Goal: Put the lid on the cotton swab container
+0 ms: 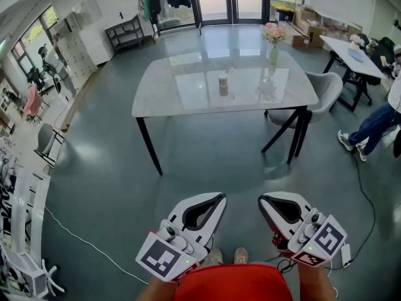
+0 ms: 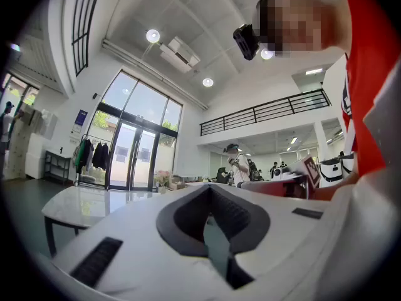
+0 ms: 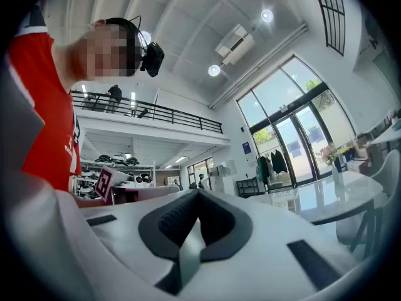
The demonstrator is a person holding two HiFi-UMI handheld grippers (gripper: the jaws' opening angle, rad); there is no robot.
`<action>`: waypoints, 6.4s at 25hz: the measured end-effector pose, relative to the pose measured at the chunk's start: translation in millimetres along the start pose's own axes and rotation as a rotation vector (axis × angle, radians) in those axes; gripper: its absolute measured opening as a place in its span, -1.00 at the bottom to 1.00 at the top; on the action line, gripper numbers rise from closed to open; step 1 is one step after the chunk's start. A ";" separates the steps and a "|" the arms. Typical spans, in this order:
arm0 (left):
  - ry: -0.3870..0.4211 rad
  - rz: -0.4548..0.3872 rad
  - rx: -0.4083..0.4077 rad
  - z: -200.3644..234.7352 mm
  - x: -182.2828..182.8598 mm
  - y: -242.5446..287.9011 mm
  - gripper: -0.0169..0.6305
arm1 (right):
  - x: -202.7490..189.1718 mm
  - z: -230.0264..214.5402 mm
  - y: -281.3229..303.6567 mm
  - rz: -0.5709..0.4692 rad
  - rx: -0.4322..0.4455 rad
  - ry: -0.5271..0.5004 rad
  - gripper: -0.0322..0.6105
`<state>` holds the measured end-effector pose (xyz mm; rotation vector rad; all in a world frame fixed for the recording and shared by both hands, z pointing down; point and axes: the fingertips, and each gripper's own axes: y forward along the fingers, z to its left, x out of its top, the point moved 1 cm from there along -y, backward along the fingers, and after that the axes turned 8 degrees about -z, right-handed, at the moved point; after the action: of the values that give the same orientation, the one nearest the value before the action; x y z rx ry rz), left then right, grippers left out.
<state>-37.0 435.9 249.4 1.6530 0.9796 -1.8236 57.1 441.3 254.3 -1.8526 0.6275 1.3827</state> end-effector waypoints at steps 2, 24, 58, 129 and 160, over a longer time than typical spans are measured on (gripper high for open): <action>-0.028 0.047 -0.003 -2.0 -7.9 0.3 -0.92 | -2.0 -2.9 -0.1 0.002 0.000 -0.001 -0.89; 0.029 -0.013 0.107 24.0 -2.4 47.4 -0.92 | 21.3 -78.7 -29.5 -0.054 -0.037 -0.003 -0.88; 0.029 -0.031 0.094 346.5 -43.2 195.1 -0.92 | -16.5 -318.1 205.6 0.028 -0.165 -0.071 -0.88; 0.054 0.625 -0.295 552.0 -389.8 417.1 -0.05 | -257.7 -598.7 409.7 0.629 0.282 0.015 -0.31; 0.101 0.624 -0.265 548.4 -400.0 423.8 -0.12 | -318.9 -573.7 439.5 1.017 0.236 -0.473 -0.37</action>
<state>-2.9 -296.3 570.3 1.6509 0.6092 -1.1575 -24.1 -293.8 532.1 -0.9220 1.4959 2.1467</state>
